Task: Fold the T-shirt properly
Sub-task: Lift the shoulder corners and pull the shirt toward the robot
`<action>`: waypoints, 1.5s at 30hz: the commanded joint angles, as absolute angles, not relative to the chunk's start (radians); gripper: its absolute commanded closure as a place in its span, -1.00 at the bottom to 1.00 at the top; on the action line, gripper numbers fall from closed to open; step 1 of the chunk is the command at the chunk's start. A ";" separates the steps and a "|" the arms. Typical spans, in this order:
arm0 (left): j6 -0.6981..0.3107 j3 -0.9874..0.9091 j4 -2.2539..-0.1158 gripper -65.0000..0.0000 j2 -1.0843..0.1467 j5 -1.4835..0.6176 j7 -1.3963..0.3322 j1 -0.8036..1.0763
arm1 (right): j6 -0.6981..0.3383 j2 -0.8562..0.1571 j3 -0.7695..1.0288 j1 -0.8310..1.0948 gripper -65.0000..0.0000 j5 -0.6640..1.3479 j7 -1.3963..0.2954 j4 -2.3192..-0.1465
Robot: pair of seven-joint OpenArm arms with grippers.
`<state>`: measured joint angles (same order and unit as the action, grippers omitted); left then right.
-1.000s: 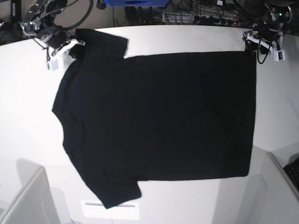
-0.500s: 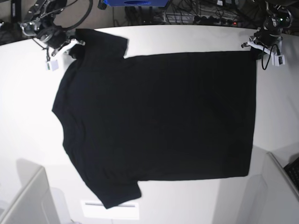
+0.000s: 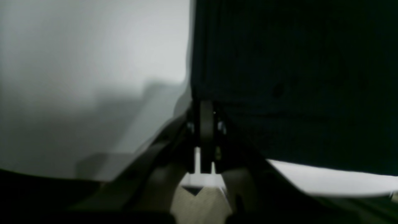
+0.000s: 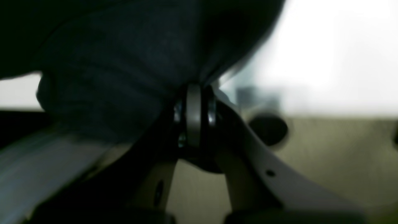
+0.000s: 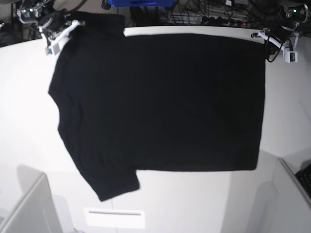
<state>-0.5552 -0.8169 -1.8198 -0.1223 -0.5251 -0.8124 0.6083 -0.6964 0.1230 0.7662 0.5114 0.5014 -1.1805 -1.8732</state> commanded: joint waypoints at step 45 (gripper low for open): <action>-0.423 -0.802 -1.922 1.00 -0.110 -0.524 -1.109 0.058 | -0.599 -0.028 0.585 -0.082 1.00 0.512 -1.213 -1.669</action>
